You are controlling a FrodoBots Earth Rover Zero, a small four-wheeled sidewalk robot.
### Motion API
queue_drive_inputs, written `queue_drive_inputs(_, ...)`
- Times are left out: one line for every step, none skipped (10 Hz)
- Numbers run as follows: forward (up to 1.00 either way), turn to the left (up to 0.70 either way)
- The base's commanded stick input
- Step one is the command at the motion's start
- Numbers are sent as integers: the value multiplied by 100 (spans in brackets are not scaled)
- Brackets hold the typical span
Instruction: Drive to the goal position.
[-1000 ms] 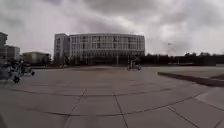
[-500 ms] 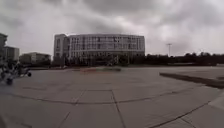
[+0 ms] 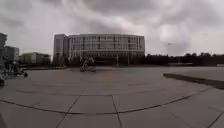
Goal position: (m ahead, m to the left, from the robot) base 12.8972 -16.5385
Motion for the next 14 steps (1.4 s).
queue_drive_inputs(70,-26)
queue_drive_inputs(70,-30)
queue_drive_inputs(70,-30)
queue_drive_inputs(70,-25)
queue_drive_inputs(70,0)
queue_drive_inputs(70,0)
queue_drive_inputs(70,0)
queue_drive_inputs(70,0)
queue_drive_inputs(70,0)
queue_drive_inputs(70,0)
queue_drive_inputs(70,0)
queue_drive_inputs(70,0)
queue_drive_inputs(70,0)
queue_drive_inputs(70,0)
